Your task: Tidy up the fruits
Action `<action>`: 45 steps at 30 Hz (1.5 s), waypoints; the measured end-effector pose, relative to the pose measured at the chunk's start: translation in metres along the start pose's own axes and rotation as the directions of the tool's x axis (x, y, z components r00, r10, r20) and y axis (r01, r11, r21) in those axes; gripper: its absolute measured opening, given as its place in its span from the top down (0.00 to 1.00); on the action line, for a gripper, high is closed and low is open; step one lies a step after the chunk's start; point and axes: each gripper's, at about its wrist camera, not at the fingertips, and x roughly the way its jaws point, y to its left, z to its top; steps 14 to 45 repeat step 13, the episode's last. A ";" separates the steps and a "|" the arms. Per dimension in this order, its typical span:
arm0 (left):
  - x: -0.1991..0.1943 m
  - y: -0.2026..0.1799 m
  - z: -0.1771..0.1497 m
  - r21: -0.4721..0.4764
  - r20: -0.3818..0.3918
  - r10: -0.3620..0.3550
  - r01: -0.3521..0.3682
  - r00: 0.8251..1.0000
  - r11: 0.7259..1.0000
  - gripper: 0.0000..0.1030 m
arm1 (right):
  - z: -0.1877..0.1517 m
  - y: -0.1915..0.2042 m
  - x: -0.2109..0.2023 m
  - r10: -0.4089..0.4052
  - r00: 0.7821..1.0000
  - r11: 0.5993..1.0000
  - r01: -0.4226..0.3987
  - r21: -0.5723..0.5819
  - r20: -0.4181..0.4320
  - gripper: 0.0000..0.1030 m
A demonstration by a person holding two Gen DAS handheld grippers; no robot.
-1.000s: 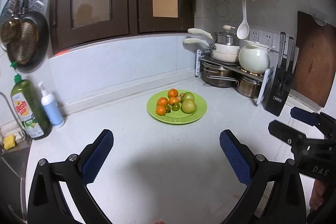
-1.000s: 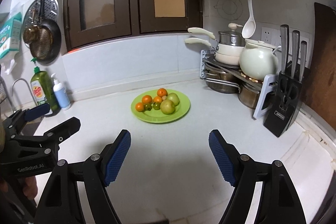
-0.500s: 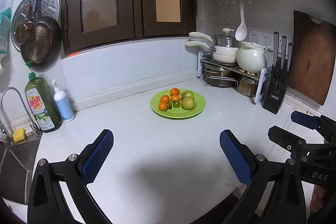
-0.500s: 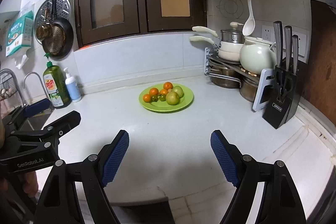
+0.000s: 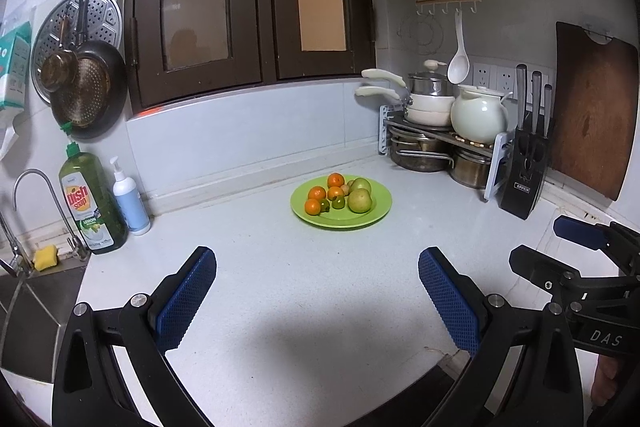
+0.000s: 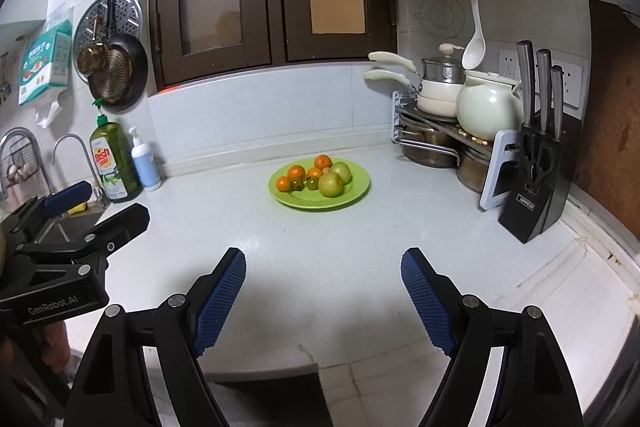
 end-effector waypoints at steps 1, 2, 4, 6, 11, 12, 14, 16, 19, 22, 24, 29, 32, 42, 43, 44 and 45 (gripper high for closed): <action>0.000 -0.001 0.000 -0.001 -0.001 0.000 0.000 1.000 1.000 0.00 | 0.000 0.000 0.000 0.001 1.000 1.000 -0.001 0.000 -0.001 0.22; 0.000 0.000 0.000 -0.001 -0.002 0.001 -0.001 1.000 1.000 0.00 | 0.000 0.000 0.000 0.002 1.000 1.000 -0.002 0.001 -0.002 0.22; 0.000 -0.001 0.000 -0.004 -0.007 0.001 -0.001 1.000 1.000 0.00 | -0.001 -0.001 0.000 0.004 1.000 1.000 -0.004 -0.002 -0.002 0.22; 0.000 -0.001 -0.001 -0.006 -0.010 0.005 -0.005 1.000 1.000 0.00 | -0.002 -0.002 0.000 0.005 1.000 1.000 -0.005 -0.002 -0.002 0.22; 0.002 -0.002 -0.002 -0.013 -0.018 0.006 -0.006 1.000 1.000 0.00 | -0.002 -0.001 0.002 0.004 1.000 1.000 -0.004 -0.001 -0.011 0.22; 0.002 -0.002 -0.002 -0.013 -0.019 0.007 -0.007 1.000 1.000 0.00 | -0.002 -0.001 0.002 0.004 1.000 1.000 -0.004 0.000 -0.012 0.22; 0.003 -0.002 -0.002 -0.014 -0.021 0.007 -0.008 1.000 1.000 0.00 | -0.002 -0.001 0.002 0.004 1.000 1.000 -0.004 0.000 -0.012 0.22; 0.003 -0.002 -0.002 -0.014 -0.021 0.007 -0.008 1.000 1.000 0.00 | -0.002 -0.001 0.002 0.004 1.000 1.000 -0.004 0.000 -0.012 0.22; 0.003 -0.002 -0.002 -0.014 -0.021 0.007 -0.008 1.000 1.000 0.00 | -0.002 -0.001 0.002 0.004 1.000 1.000 -0.004 0.000 -0.012 0.22; 0.003 -0.002 -0.002 -0.014 -0.021 0.007 -0.008 1.000 1.000 0.00 | -0.002 -0.001 0.002 0.004 1.000 1.000 -0.004 0.000 -0.012 0.22; 0.003 -0.002 -0.002 -0.014 -0.021 0.007 -0.008 1.000 1.000 0.00 | -0.002 -0.001 0.002 0.004 1.000 1.000 -0.004 0.000 -0.012 0.22; 0.003 -0.002 -0.002 -0.014 -0.021 0.007 -0.008 1.000 1.000 0.00 | -0.002 -0.001 0.002 0.004 1.000 1.000 -0.004 0.000 -0.012 0.22; 0.003 -0.002 -0.002 -0.014 -0.021 0.007 -0.008 1.000 1.000 0.00 | -0.002 -0.001 0.002 0.004 1.000 1.000 -0.004 0.000 -0.012 0.22; 0.003 -0.002 -0.002 -0.014 -0.021 0.007 -0.008 1.000 1.000 0.00 | -0.002 -0.001 0.002 0.004 1.000 1.000 -0.004 0.000 -0.012 0.22; 0.003 -0.002 -0.002 -0.014 -0.021 0.007 -0.008 1.000 1.000 0.00 | -0.002 -0.001 0.002 0.004 1.000 1.000 -0.004 0.000 -0.012 0.22; 0.003 -0.002 -0.002 -0.014 -0.021 0.007 -0.008 1.000 1.000 0.00 | -0.002 -0.001 0.002 0.004 1.000 1.000 -0.004 0.000 -0.012 0.22; 0.003 -0.002 -0.002 -0.014 -0.021 0.007 -0.008 1.000 1.000 0.00 | -0.002 -0.001 0.002 0.004 1.000 1.000 -0.004 0.000 -0.012 0.22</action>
